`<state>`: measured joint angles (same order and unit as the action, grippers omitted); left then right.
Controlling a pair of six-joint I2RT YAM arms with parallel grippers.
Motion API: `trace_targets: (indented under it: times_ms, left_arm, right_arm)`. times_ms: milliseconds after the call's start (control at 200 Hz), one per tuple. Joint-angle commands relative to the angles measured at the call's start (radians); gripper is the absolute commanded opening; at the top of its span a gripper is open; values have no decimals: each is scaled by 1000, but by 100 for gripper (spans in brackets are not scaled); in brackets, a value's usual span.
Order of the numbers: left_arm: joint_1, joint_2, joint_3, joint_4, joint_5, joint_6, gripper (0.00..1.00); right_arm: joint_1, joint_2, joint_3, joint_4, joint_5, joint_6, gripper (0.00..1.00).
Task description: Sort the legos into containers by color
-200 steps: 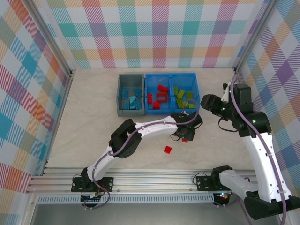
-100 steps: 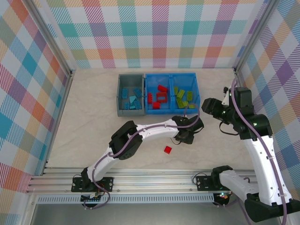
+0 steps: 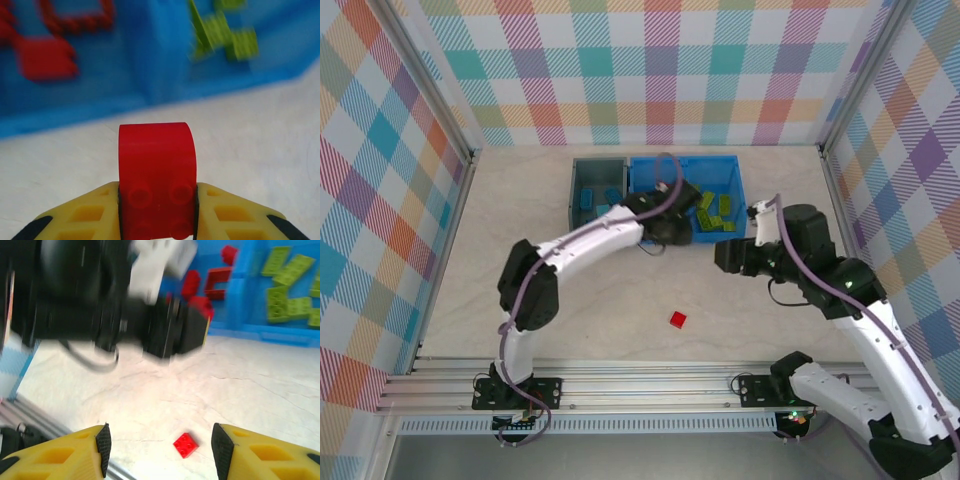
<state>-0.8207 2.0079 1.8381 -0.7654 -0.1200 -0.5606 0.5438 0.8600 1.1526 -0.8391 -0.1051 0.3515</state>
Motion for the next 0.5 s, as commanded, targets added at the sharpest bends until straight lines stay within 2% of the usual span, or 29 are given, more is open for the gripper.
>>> trace_targets:
  times_ms: [0,125,295,495]
  left_arm:
    - [64,37,53,-34,45,60,31]
    - [119,137,180,-45,73,93,31]
    - [146,269,329,-63,120,92,31]
    - [176,337,408,-76,87,71,31]
  right_arm:
    - [97,-19,-39,100,111,-16,58]
    - [185,-11,-79,154,180,12,58]
    - [300,37,-92,185,277,36,58]
    - [383,75,-101,215,325,59,58]
